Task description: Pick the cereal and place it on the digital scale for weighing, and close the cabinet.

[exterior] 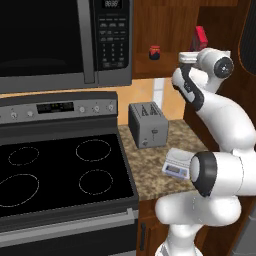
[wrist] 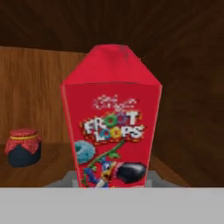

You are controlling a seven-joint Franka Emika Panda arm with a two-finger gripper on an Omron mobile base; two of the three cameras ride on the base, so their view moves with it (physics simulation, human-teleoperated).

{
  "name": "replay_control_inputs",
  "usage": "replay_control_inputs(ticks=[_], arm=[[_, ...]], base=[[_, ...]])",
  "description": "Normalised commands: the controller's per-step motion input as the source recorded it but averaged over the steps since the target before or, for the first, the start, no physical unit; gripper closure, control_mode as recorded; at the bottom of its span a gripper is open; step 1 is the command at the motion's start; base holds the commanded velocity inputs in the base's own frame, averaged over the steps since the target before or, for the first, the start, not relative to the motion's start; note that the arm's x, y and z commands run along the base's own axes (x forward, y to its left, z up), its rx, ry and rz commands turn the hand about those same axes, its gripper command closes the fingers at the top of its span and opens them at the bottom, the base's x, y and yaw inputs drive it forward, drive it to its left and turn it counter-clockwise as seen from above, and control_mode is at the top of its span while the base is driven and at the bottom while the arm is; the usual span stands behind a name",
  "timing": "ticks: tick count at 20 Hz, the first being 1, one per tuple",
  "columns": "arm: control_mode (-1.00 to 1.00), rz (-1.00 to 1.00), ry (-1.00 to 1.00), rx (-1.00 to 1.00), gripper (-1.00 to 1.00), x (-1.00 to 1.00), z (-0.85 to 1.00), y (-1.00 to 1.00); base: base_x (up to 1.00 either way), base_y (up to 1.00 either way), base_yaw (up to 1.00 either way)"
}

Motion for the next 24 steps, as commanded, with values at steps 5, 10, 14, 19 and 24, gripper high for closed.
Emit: replay_control_inputs(ticks=[5,10,14,19,24], arm=[[-1.00,-0.06,0.14,0.00,1.00,-1.00,0.13,0.22],[-1.00,-0.02,0.12,0.00,1.00,-0.99,0.22,0.17],[-1.00,-0.04,0.03,0.01,1.00,-1.00,-0.01,0.19],[-1.00,0.00,0.32,0.07,1.00,-0.97,-0.11,0.16],[-1.00,-0.01,0.40,0.11,1.00,-0.63,-0.33,0.11]], base=[[0.00,0.00,0.00],[0.00,0.00,0.00],[0.00,0.00,0.00],[0.00,0.00,0.00],[0.00,0.00,0.00]])
